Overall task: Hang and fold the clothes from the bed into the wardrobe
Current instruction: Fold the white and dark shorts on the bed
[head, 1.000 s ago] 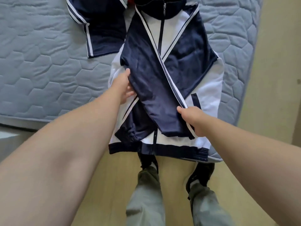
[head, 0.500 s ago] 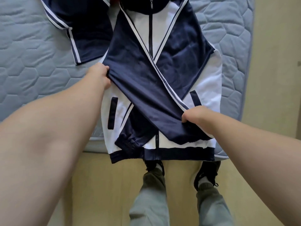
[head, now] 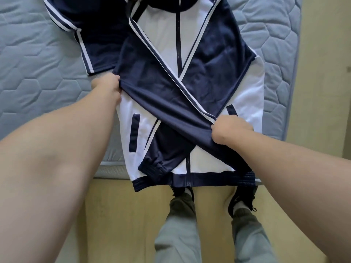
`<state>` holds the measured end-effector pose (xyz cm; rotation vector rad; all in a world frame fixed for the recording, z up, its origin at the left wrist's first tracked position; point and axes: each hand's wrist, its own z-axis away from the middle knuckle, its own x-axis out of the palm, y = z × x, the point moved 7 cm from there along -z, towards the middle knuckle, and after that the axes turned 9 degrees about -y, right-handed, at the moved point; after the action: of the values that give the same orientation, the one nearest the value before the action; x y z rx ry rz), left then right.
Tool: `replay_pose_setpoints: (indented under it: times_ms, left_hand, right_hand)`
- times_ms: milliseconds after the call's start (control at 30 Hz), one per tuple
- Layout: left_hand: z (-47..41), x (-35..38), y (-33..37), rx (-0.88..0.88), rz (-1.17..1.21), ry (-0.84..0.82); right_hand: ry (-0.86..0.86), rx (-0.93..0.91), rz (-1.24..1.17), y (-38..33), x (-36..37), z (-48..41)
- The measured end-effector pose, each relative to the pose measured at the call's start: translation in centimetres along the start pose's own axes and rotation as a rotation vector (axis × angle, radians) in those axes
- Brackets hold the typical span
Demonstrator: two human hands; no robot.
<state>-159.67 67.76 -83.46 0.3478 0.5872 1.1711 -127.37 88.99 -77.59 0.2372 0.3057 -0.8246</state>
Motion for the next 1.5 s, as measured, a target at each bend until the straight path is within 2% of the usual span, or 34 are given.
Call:
replay_pose_setpoints:
  times_ms: [33,133,200,267,333,367,400,467,567,633,700,800,867,933,1000,1100,1267,1367,1500]
  left_hand:
    - [0.4,0.2,-0.3,-0.022,0.028,0.009]
    - [3.1,0.5,-0.7,0.081,0.024,0.093]
    - [6.6,0.7,-1.0,0.237,-0.292,0.256]
    - [11.4,1.9,-1.6,0.527,-0.656,0.341]
    - [15.7,4.9,-4.0,0.825,-0.941,0.203]
    - [17.2,6.3,-5.9,0.901,-1.068,0.103]
    - [18.1,7.3,-8.0,0.929,-1.18,0.019]
    - [18.7,8.4,-11.9,0.854,-1.36,-0.088]
    - [18.2,8.8,-15.3,0.712,-1.549,-0.12]
    - [18.2,9.1,-15.6,0.708,-1.623,-0.11]
    - [18.6,9.7,-15.2,0.784,-1.631,-0.111]
    - [19.5,10.2,-15.0,0.873,-1.682,-0.172]
    - [19.2,9.8,-15.7,0.775,-1.766,-0.267]
    - [18.9,9.5,-15.6,0.68,-1.779,-0.362]
    - [19.1,9.5,-13.3,0.715,-1.68,-0.376]
    - [18.4,9.4,-7.2,0.751,-1.43,-0.247]
    - [13.2,10.2,2.6,0.602,-1.074,-0.111]
    - [9.5,11.5,9.1,0.581,-0.977,0.039]
    - [4.9,13.2,14.8,0.497,-0.98,0.195]
  right_hand:
    - [-0.035,-0.042,-0.001,0.0,0.3,-0.4]
    - [-0.095,-0.109,-0.048,0.7,0.9,-0.7]
    - [-0.085,-0.146,-0.133,1.8,1.4,-1.0]
    - [-0.019,-0.157,-0.319,3.3,1.8,-1.3]
    - [0.008,-0.159,-0.397,4.5,2.4,-1.2]
    - [0.014,-0.149,-0.414,4.8,2.9,-1.1]
    - [0.019,-0.132,-0.417,5.2,3.3,-1.2]
    - [0.027,-0.113,-0.387,5.6,4.1,-1.2]
    - [0.099,-0.031,-0.414,6.6,4.6,-1.4]
    - [0.154,0.063,-0.442,7.2,4.9,-1.4]
    - [0.205,0.138,-0.369,7.1,5.3,-1.1]
    - [0.384,0.201,-0.096,6.1,4.6,0.0]
    - [0.447,0.113,0.071,4.5,4.2,0.4]
    - [0.391,0.027,0.132,3.0,4.0,0.2]
    - [0.379,0.031,0.061,2.0,2.1,0.2]
    - [0.451,0.002,-0.134,0.2,-3.2,0.3]
    - [0.567,-0.114,-0.41,-2.3,-14.9,-2.1]
    - [0.657,-0.147,-0.487,-3.0,-22.1,-5.4]
    - [0.684,-0.069,-0.579,-4.0,-29.2,-10.6]
